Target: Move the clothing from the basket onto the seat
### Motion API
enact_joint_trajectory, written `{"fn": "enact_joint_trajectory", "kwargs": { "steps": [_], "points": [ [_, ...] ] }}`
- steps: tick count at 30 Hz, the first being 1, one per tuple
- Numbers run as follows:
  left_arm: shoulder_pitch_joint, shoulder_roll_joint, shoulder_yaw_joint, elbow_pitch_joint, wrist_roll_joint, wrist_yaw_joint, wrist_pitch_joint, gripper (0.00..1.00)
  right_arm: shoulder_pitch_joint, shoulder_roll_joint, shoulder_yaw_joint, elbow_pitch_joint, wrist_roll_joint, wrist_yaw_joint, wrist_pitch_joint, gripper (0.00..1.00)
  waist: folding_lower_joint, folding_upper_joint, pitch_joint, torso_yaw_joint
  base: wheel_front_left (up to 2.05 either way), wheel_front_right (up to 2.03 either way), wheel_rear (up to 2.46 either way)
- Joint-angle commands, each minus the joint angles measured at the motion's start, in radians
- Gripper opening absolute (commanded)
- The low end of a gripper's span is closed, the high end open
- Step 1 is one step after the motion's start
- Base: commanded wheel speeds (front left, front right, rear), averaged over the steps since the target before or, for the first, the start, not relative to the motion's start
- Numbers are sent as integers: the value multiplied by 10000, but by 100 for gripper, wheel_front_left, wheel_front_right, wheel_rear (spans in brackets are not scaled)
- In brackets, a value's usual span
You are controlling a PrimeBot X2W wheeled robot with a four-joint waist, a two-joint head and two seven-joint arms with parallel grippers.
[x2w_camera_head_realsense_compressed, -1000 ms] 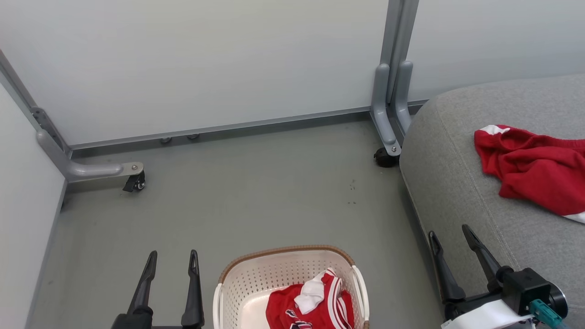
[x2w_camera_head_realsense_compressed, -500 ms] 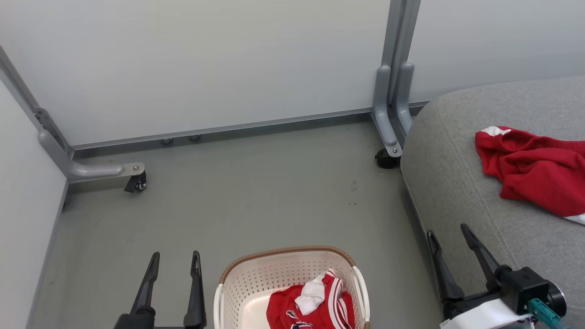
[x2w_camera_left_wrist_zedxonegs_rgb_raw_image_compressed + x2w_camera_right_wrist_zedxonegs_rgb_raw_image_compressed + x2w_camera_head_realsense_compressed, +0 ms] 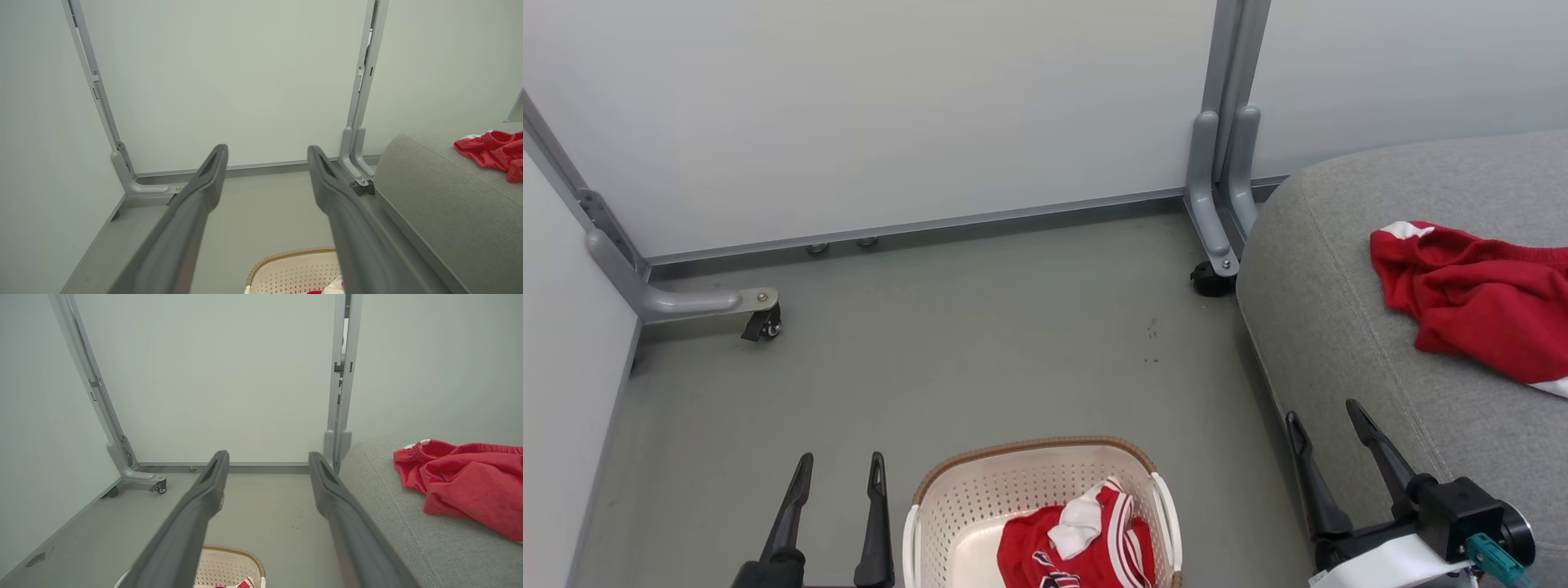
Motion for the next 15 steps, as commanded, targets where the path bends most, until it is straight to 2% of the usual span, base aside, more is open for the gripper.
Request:
{"fn": "enact_joint_trajectory", "kwargs": {
  "steps": [1,15],
  "points": [
    [-107,2,22,21,33,-42,-1,100,-9,-3,-26,-10,-61,-18,-25,100,0,0,13,-5,0,0,0],
    [-352,2,-222,365,-65,-251,-1,100,-215,-2,-98,-79,-114,-18,-25,100,0,0,645,-69,0,0,0]
  ]
}}
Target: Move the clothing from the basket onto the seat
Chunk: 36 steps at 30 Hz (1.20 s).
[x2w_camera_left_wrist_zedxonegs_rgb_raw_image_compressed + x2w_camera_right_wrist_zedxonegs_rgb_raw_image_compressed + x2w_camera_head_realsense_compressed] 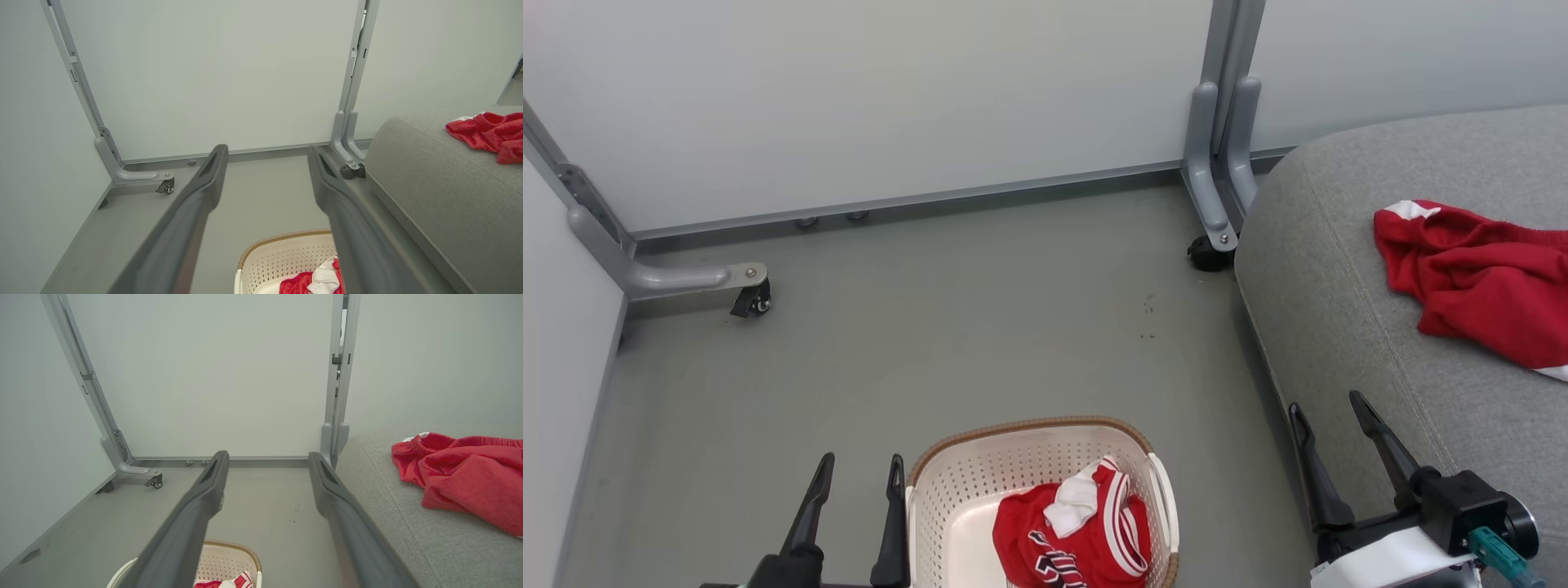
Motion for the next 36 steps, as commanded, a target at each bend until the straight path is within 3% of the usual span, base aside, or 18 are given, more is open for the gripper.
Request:
{"fn": "enact_joint_trajectory", "kwargs": {
  "steps": [1,10,15,23,36],
  "points": [
    [-249,4,-61,88,-78,-84,-1,100,-127,-37,-24,-63,-63,-18,-25,100,0,0,316,-14,0,0,0],
    [-1815,10,-837,1428,55,-607,2,100,-1029,-205,-66,-384,27,-18,-25,100,0,0,2295,-84,0,0,0],
    [-2998,16,-1343,2514,-395,-857,2,100,-1708,-315,-97,-549,1,-18,-25,100,0,0,3556,-258,0,0,0],
    [-5482,24,-2298,5267,-575,-1237,-1,100,-2893,-248,-592,-963,35,-18,-25,100,0,0,5540,-533,0,0,0],
    [-9323,25,-5083,9372,-810,-1382,657,100,-4291,-138,-760,-1423,-93,-18,-25,100,0,0,8068,-765,0,0,0]
  ]
}}
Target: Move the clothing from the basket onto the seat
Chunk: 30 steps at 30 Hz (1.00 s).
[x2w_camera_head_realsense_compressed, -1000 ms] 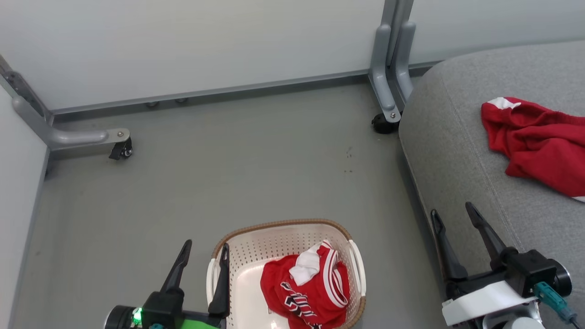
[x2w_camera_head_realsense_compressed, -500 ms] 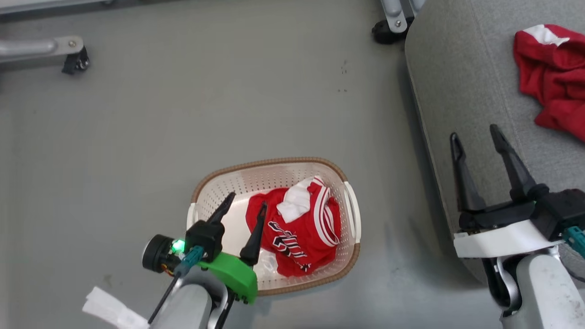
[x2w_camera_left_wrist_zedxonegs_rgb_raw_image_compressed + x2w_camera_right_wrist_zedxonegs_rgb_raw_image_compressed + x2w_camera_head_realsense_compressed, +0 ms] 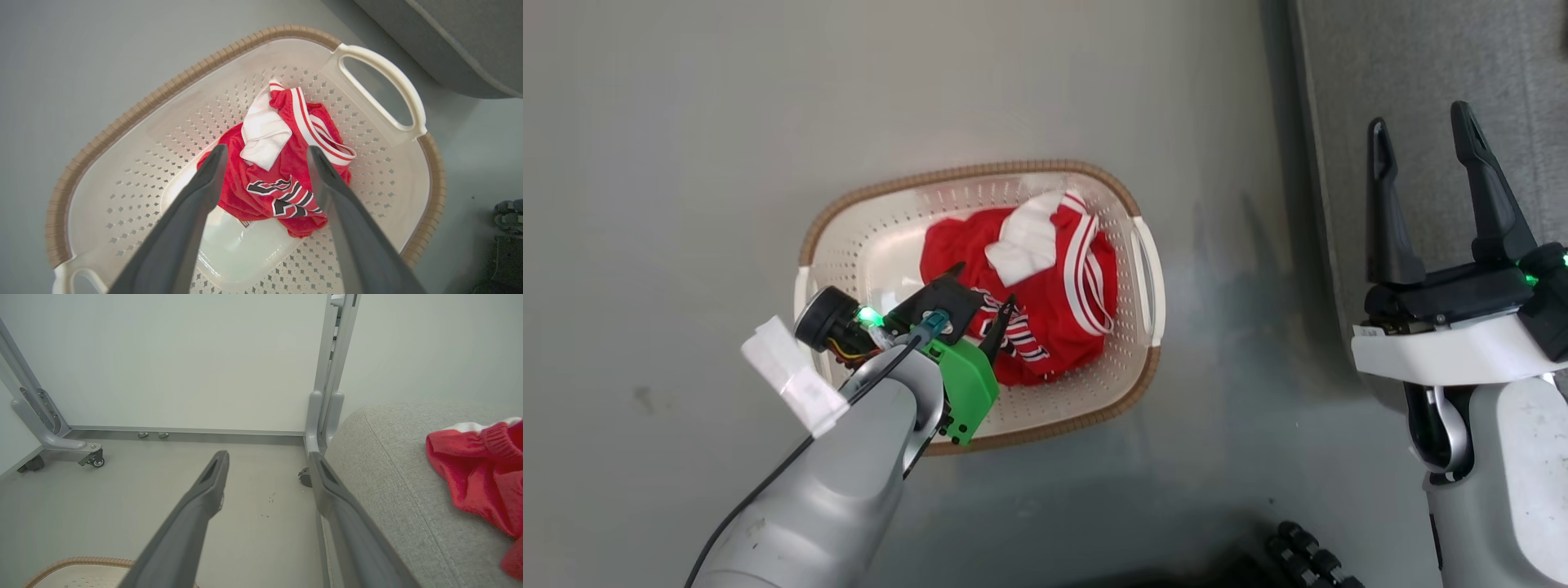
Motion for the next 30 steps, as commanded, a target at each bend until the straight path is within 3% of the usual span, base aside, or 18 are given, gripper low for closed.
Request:
{"fn": "enact_joint_trajectory", "kwargs": {
  "steps": [1,10,18,30],
  "points": [
    [-335,59,-261,255,-137,-38,134,100,-209,29,13,-28,-17,-18,-25,100,-3,0,1267,-301,0,0,0],
    [-1380,62,-1247,1370,-1644,-34,800,100,-559,102,-292,-202,382,-18,-25,100,-3,0,2179,-503,0,0,0],
    [-2400,69,-1659,2166,-2080,-33,812,100,-889,142,-73,-422,297,-18,-25,100,-3,0,2953,-644,0,0,0],
    [-3220,62,-1613,2938,-2651,654,1646,100,-1122,157,326,-563,318,-18,-24,100,-3,0,3661,-904,0,0,0]
  ]
}}
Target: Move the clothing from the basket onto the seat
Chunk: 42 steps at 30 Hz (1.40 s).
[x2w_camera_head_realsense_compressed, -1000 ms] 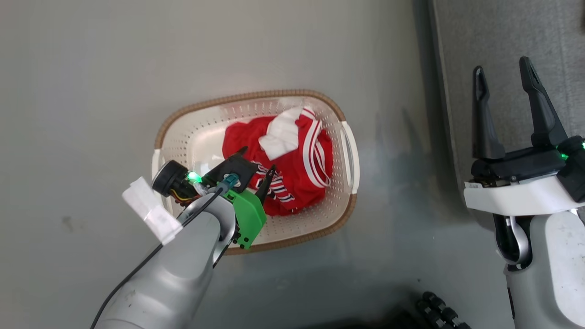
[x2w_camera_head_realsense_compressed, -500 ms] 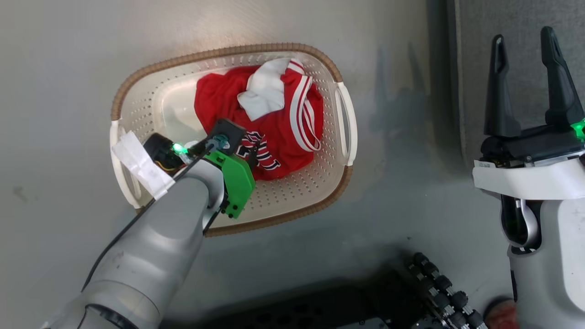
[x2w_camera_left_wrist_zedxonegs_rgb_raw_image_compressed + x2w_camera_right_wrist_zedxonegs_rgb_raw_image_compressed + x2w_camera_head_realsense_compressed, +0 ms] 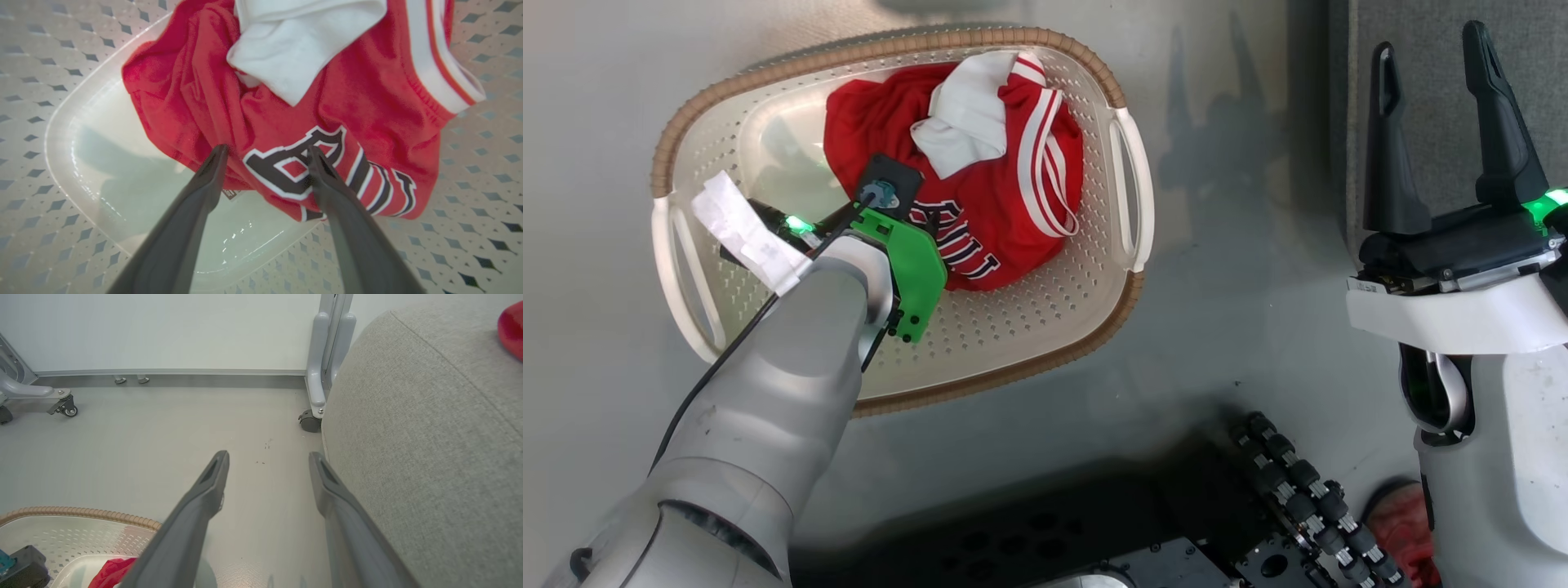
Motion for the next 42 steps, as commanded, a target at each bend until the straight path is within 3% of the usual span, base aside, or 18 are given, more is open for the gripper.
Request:
{"fn": "enact_joint_trajectory", "kwargs": {
  "steps": [1,15,16,17,26,35,42],
  "points": [
    [-222,64,36,76,-152,119,97,100,-149,7,21,-42,-16,-18,-24,100,-1,0,181,-126,0,0,0],
    [-224,61,380,-76,-1490,-55,759,100,-13,13,127,-66,-95,-18,-24,100,-1,0,573,-351,0,0,0],
    [-232,62,354,-89,-1513,-49,736,71,1,12,133,-63,-95,-18,-24,100,-1,0,578,-359,0,0,0],
    [-245,64,324,-99,-1536,-45,687,0,7,13,141,-57,-95,-18,-24,100,-1,0,581,-365,0,0,0],
    [-347,61,-64,-61,-1534,-115,-250,0,-270,9,168,100,30,-18,-24,100,-1,0,244,-376,0,0,0],
    [628,56,-646,-564,-1616,-213,-1663,0,74,4,297,364,-175,-18,-24,100,-1,0,-1439,71,0,0,0],
    [1609,49,-1091,-1147,-1775,-191,-2169,0,557,-186,347,577,-239,-18,-24,100,-1,0,-3007,474,0,0,0]
  ]
}}
